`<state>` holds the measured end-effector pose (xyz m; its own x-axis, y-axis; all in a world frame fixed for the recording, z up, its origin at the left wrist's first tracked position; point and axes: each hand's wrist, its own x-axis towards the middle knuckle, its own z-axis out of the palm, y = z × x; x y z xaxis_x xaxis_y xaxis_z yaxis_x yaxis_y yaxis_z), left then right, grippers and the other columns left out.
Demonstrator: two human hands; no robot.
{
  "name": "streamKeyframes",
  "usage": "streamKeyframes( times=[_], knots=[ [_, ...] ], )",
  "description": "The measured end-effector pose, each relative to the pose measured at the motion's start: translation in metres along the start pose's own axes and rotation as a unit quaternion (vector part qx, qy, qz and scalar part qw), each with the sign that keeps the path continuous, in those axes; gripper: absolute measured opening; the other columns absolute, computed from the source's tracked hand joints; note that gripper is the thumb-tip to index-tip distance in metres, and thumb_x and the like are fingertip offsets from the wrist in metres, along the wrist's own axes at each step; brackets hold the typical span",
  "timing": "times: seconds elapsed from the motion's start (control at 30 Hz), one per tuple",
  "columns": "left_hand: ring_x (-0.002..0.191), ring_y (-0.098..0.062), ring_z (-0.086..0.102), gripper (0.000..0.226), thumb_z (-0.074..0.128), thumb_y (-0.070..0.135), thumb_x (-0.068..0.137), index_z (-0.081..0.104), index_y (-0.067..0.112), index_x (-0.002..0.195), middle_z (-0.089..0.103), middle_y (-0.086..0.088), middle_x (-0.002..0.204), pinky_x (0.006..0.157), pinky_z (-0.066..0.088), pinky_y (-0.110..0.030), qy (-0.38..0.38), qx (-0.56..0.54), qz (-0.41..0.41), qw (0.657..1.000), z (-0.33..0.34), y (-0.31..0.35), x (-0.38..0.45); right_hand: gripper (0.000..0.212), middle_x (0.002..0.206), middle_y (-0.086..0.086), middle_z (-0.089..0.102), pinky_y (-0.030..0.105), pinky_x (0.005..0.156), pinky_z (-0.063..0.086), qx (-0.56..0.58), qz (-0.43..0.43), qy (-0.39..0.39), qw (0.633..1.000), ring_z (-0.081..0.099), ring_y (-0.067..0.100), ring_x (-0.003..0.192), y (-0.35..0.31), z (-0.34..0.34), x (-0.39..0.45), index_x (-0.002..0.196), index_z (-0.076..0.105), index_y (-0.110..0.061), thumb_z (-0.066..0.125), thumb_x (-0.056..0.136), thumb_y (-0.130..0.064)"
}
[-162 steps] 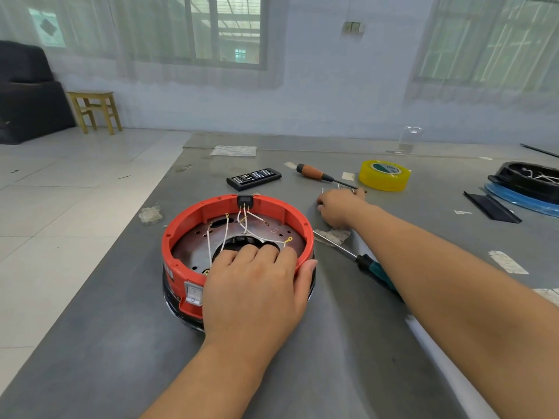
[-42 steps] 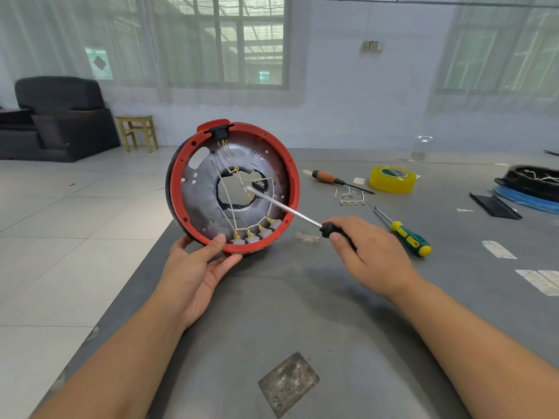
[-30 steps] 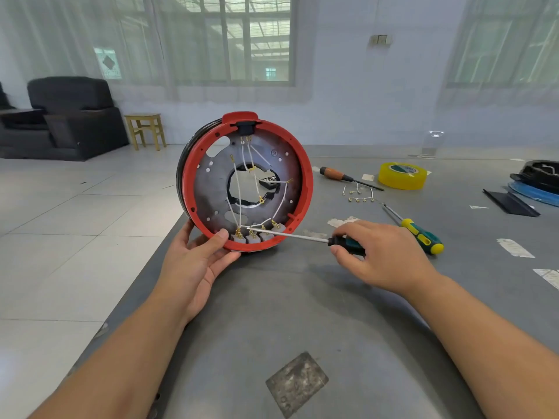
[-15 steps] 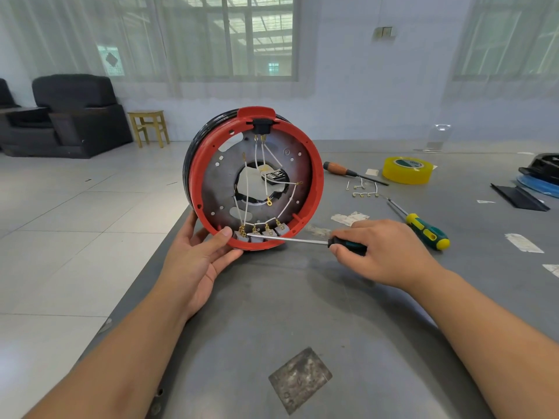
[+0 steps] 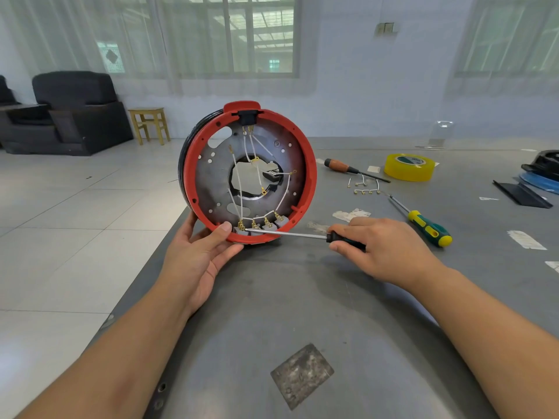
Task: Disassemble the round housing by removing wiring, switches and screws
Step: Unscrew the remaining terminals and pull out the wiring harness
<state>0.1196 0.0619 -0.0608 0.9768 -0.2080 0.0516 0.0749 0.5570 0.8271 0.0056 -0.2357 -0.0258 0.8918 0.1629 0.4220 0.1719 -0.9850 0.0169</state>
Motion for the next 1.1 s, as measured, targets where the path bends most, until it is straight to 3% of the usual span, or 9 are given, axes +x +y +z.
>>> streamKeyframes(
  times=[0.27, 0.5, 0.77, 0.93, 1.1],
  knots=[
    [0.106, -0.036, 0.076, 0.064, 0.075, -0.003, 0.088, 0.056, 0.023, 0.144, 0.077, -0.014, 0.119, 0.076, 0.065, -0.040, 0.019, -0.008, 0.010, 1.000, 0.001, 0.000, -0.001, 0.045, 0.088, -0.010, 0.065, 0.030, 0.047, 0.046, -0.032, -0.025, 0.076, 0.996, 0.064, 0.018, 0.074, -0.006, 0.002, -0.003, 0.119, 0.070, -0.035, 0.038, 0.097, -0.059],
    [0.106, -0.035, 0.077, 0.066, 0.076, -0.002, 0.088, 0.054, 0.022, 0.145, 0.078, -0.012, 0.116, 0.079, 0.065, -0.043, 0.021, -0.004, 0.019, 1.000, 0.002, 0.000, -0.002, 0.039, 0.084, -0.010, 0.067, 0.029, 0.044, 0.048, -0.028, -0.044, 0.121, 0.991, 0.065, 0.018, 0.070, -0.006, 0.004, -0.004, 0.114, 0.073, -0.032, 0.046, 0.099, -0.055],
    [0.107, -0.036, 0.076, 0.065, 0.074, -0.005, 0.090, 0.053, 0.019, 0.147, 0.077, -0.014, 0.119, 0.079, 0.065, -0.045, 0.019, -0.025, 0.002, 1.000, 0.001, 0.000, -0.003, 0.038, 0.087, -0.011, 0.068, 0.035, 0.058, 0.053, 0.019, -0.007, 0.059, 0.998, 0.064, 0.017, 0.078, -0.008, 0.003, -0.005, 0.117, 0.070, -0.037, 0.043, 0.100, -0.057],
    [0.107, -0.037, 0.076, 0.067, 0.073, -0.007, 0.089, 0.053, 0.021, 0.147, 0.076, -0.015, 0.120, 0.082, 0.065, -0.049, 0.021, -0.023, 0.003, 0.999, 0.002, 0.000, -0.005, 0.035, 0.078, -0.010, 0.067, 0.028, 0.050, 0.048, -0.018, -0.001, 0.099, 0.995, 0.063, 0.016, 0.070, -0.011, -0.003, -0.005, 0.106, 0.075, -0.039, 0.046, 0.093, -0.054],
    [0.107, -0.037, 0.076, 0.069, 0.072, -0.008, 0.090, 0.052, 0.021, 0.148, 0.077, -0.014, 0.119, 0.085, 0.064, -0.053, 0.029, -0.024, 0.007, 0.999, 0.005, 0.002, -0.006, 0.034, 0.079, -0.010, 0.067, 0.026, 0.046, 0.046, -0.043, -0.008, 0.119, 0.992, 0.063, 0.016, 0.068, -0.014, -0.006, -0.004, 0.107, 0.076, -0.037, 0.049, 0.092, -0.052]
  ],
)
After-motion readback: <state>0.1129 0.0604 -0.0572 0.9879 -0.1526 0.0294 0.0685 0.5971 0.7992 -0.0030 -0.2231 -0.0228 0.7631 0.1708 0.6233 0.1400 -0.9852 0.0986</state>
